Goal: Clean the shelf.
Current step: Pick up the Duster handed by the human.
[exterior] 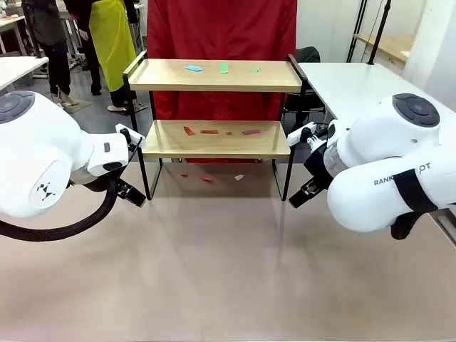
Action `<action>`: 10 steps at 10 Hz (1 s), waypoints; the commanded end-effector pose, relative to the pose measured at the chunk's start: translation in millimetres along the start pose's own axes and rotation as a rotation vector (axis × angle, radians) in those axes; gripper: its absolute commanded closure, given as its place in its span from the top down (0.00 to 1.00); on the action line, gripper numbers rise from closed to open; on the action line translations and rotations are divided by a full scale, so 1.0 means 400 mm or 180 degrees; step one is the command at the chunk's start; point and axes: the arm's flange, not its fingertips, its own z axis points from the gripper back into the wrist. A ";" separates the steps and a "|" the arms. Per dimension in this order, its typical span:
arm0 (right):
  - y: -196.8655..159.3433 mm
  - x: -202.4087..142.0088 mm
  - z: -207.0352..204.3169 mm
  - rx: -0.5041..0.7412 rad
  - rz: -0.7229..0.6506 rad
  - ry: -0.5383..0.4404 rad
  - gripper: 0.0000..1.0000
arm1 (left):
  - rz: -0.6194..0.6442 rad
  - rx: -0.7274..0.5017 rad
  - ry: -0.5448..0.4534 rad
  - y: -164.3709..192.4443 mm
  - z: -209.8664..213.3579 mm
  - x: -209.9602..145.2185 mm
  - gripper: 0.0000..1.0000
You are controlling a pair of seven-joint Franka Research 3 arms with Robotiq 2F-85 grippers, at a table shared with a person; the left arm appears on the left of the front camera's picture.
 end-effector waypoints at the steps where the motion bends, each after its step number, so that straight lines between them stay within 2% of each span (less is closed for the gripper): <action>1: 0.000 0.000 0.000 0.0000 0.0000 0.0000 1.00 | -0.0001 0.0000 -0.0001 0.000 0.000 0.000 1.00; 9: 0.000 0.000 0.000 -0.0001 0.0002 0.0001 1.00 | 0.0001 0.0000 0.0000 0.000 0.000 0.000 1.00; 10: -0.032 0.054 0.029 0.0317 0.0017 -0.0041 1.00 | 0.0045 -0.0170 -0.0045 0.011 0.033 0.021 1.00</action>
